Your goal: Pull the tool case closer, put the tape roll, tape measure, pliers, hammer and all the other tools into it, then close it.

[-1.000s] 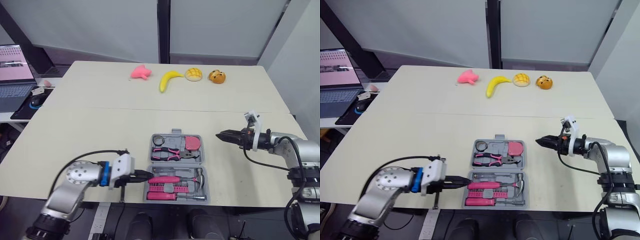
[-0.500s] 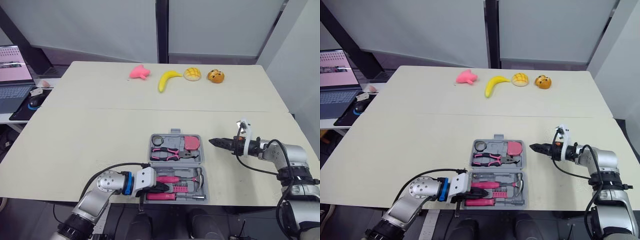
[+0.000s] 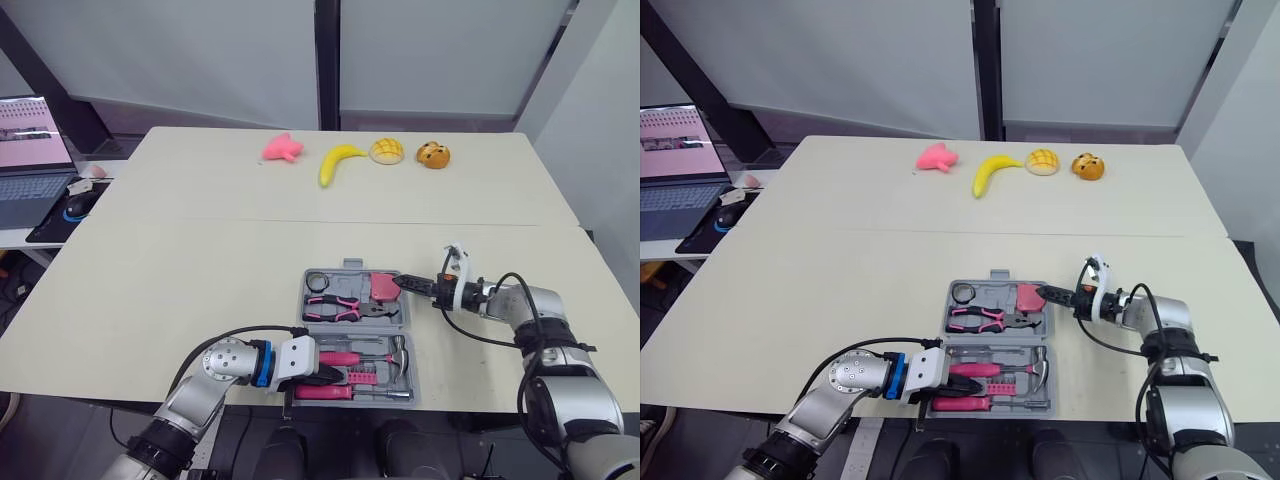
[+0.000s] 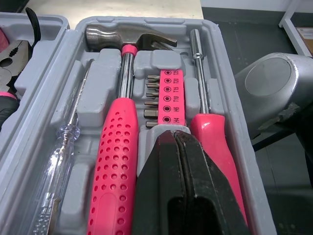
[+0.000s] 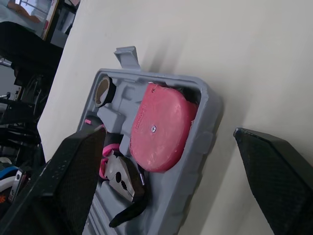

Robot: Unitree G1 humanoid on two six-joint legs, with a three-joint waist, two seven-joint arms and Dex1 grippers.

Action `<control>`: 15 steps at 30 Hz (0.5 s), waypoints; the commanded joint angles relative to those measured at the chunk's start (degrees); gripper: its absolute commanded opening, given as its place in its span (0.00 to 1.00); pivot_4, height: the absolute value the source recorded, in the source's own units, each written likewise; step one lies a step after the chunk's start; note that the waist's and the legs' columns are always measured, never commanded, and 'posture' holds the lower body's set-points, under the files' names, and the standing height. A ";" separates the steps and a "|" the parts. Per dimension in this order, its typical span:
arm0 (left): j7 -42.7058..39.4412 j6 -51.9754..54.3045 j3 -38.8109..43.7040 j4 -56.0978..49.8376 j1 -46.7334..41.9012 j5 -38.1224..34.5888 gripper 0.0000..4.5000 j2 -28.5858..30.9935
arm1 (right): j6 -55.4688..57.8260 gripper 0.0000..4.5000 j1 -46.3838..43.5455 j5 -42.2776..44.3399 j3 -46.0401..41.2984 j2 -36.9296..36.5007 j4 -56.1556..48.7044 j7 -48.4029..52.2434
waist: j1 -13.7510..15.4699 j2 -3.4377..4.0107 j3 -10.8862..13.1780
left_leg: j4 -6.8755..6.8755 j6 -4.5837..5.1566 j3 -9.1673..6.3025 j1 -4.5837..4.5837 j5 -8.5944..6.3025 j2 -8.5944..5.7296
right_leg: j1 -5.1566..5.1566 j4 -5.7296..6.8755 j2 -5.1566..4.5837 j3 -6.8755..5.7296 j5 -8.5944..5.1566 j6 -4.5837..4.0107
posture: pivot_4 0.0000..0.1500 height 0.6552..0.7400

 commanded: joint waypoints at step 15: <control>2.67 4.59 -3.78 4.48 -0.53 7.37 0.00 2.59 | -3.60 0.99 -10.24 1.79 -8.83 5.55 16.94 0.35 | -0.38 0.18 -0.81 | -0.04 0.02 0.00 0.15 -0.01 0.00 | 0.15 -0.05 0.02 0.03 -0.05 0.08 | 1.00 1.00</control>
